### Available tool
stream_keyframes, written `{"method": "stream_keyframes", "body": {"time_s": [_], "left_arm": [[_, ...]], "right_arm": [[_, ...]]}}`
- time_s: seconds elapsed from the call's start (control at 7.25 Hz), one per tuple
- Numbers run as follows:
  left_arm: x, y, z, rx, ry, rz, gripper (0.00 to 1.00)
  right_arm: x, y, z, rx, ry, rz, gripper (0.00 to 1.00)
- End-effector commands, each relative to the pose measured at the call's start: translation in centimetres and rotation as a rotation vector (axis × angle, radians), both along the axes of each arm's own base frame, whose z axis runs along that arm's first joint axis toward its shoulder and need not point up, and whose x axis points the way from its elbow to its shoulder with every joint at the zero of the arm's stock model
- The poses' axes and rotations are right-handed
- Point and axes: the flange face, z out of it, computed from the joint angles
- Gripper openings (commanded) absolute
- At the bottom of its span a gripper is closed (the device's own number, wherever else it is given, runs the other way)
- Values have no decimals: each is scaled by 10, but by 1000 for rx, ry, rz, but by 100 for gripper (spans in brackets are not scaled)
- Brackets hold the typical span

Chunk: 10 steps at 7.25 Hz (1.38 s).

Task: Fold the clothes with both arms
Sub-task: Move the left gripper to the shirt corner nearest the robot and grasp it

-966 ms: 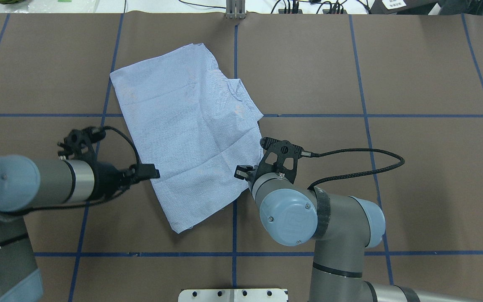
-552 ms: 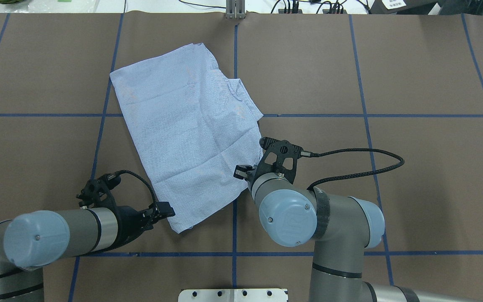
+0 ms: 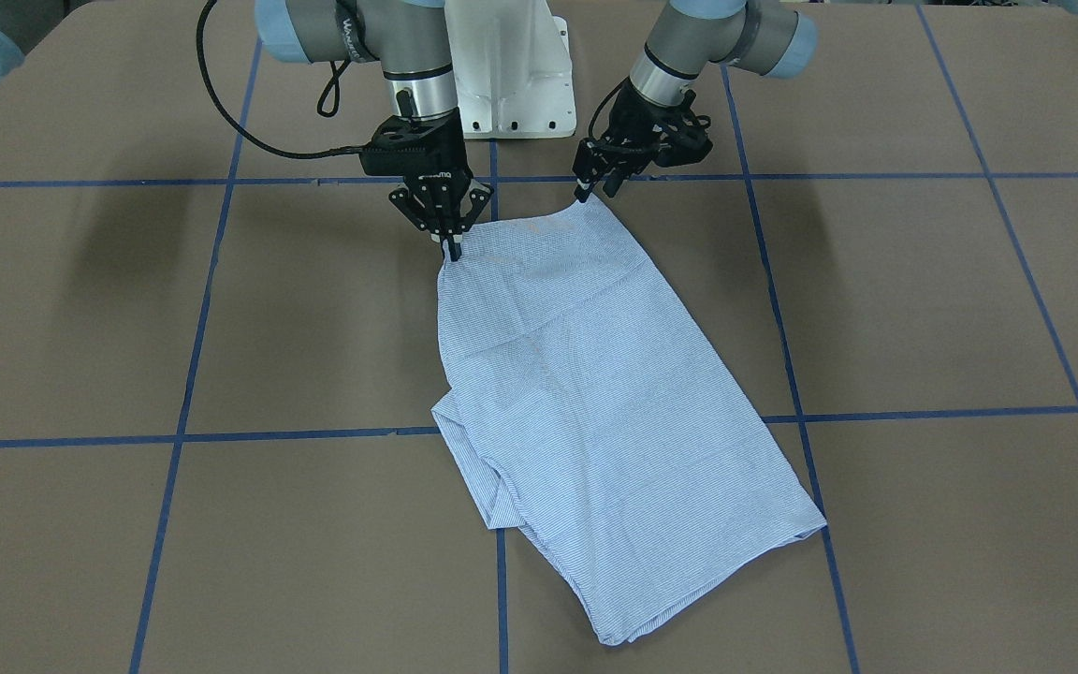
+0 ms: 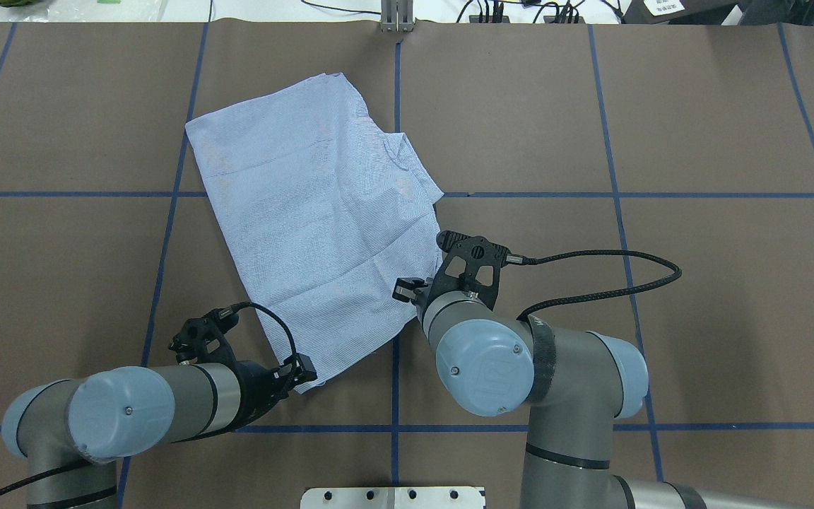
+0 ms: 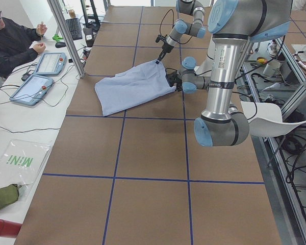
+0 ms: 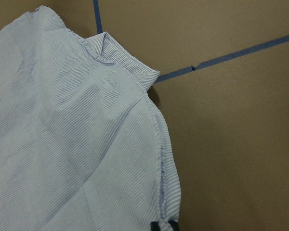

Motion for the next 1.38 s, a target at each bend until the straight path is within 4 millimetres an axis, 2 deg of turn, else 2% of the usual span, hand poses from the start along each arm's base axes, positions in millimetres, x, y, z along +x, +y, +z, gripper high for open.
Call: {"method": "stream_keyframes", "body": {"time_s": [0.0,0.14,0.28,0.41,0.69,0.83,0.97,1.1,1.24], "left_arm": [[5,0,4,3,-18,9,53],[8,1,5,2,-19,12,49],[8,2,4,2,-17,15,30],[9,2,1,4,-12,17,0],[4,3,-9,9,8,15,0],[-3,4,-21,14,33,17,0],[-25,9,-51,29,98,18,0],[-52,17,-84,31,142,35,0],[-78,23,-111,40,187,39,0]], "right_arm": [[0,0,0,1,-1,-1,0],[0,0,0,1,-1,-1,0],[0,0,0,1,-1,0,0],[0,1,-1,2,-2,-1,0],[0,0,3,0,6,-2,0],[9,-2,3,2,0,5,0],[39,10,11,5,-17,-3,0],[73,36,20,10,-33,-32,0],[98,62,16,13,-40,-64,0]]}}
